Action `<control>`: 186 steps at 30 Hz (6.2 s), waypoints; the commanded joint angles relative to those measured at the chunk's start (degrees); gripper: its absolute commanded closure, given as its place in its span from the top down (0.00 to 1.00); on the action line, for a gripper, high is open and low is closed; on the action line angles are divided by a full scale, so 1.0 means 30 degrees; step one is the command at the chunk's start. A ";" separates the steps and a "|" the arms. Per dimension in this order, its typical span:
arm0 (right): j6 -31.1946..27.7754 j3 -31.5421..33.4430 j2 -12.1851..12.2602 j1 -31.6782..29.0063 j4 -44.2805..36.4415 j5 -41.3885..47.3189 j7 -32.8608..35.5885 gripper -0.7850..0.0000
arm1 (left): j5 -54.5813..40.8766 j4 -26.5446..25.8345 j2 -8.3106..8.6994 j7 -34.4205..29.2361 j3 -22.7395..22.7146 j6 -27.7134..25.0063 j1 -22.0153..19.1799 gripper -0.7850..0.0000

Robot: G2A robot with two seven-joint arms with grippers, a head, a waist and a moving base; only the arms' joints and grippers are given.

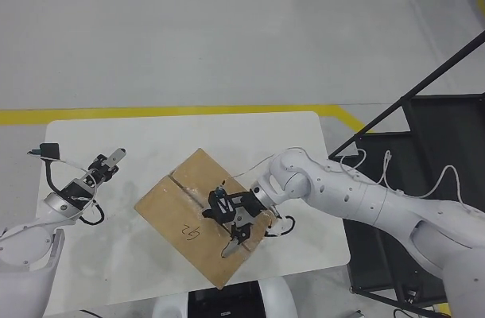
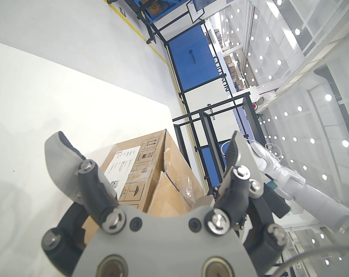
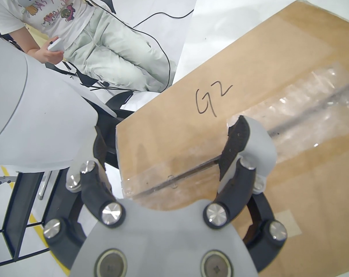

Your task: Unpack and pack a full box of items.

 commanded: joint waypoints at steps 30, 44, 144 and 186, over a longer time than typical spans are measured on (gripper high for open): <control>0.0000 0.0000 -0.5400 0.2170 0.6851 -0.1433 -0.3735 1.00 | 0.0000 0.0000 0.0000 0.0000 0.0000 0.0000 0.0000 1.00; 0.0000 0.0000 -0.5367 0.1755 0.5515 -0.2950 -0.3942 1.00 | 0.0000 0.0000 0.0000 0.0000 0.0000 0.0000 0.0000 1.00; 0.0000 0.0000 -0.3809 0.1263 0.3889 -0.3980 -0.4488 1.00 | 0.0000 0.0000 0.0000 0.0000 0.0000 0.0000 0.0000 1.00; 0.0000 0.0000 -0.9659 0.3482 1.2169 -0.5124 -0.6547 1.00 | 0.0000 0.0000 0.0000 0.0000 0.0000 0.0000 0.0000 1.00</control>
